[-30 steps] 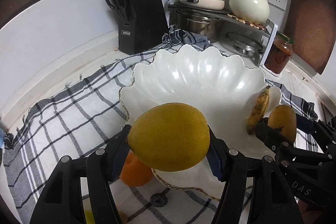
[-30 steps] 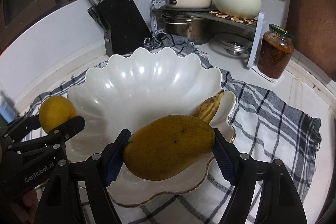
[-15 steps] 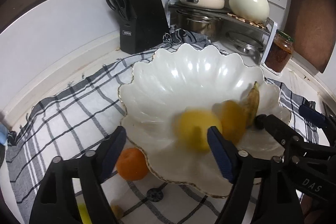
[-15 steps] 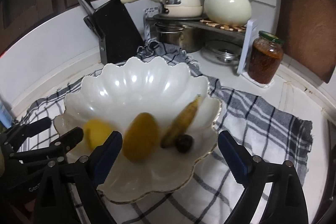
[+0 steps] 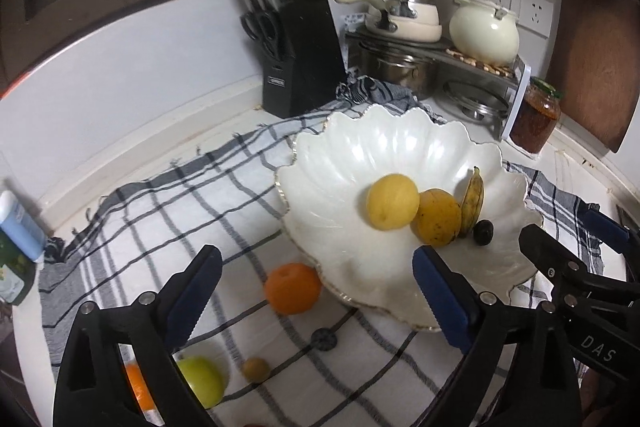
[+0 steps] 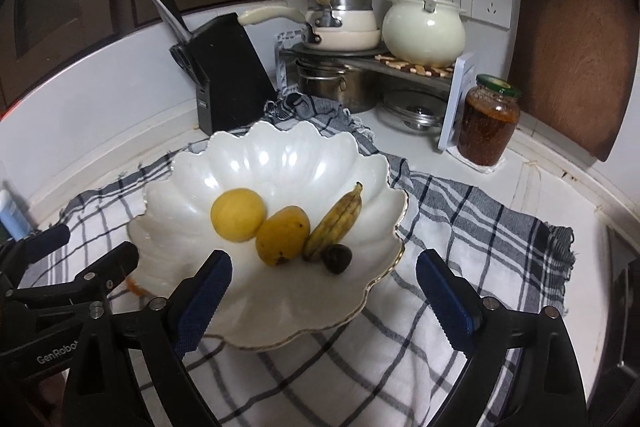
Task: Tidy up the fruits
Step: 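Withdraw both tools from the bowl back over the loose fruits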
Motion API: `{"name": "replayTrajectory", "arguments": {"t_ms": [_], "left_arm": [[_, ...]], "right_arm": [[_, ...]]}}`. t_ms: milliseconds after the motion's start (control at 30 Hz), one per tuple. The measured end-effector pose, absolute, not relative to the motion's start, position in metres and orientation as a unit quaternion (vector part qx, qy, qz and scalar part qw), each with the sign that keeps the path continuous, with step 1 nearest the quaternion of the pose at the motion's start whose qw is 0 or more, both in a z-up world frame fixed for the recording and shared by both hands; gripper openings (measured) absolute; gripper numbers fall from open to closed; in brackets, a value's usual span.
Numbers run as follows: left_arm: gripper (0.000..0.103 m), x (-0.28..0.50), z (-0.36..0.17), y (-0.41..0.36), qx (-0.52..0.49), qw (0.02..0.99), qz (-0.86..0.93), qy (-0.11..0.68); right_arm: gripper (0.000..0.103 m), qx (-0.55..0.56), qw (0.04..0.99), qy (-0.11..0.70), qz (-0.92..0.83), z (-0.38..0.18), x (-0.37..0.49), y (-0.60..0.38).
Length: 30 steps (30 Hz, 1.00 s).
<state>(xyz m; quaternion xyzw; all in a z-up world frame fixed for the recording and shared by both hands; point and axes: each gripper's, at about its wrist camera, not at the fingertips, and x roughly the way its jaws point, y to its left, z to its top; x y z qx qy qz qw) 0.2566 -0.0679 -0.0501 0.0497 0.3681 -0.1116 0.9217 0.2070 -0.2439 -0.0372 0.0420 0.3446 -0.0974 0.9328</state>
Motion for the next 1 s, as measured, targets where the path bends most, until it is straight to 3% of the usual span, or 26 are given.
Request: {"name": "replayTrajectory", "arguments": {"t_ms": [1000], "left_arm": [[0.1, 0.187, -0.024, 0.018, 0.021, 0.939, -0.068, 0.338]], "right_arm": [[0.094, 0.013, 0.947, 0.315, -0.066, -0.01, 0.155, -0.167]]}}
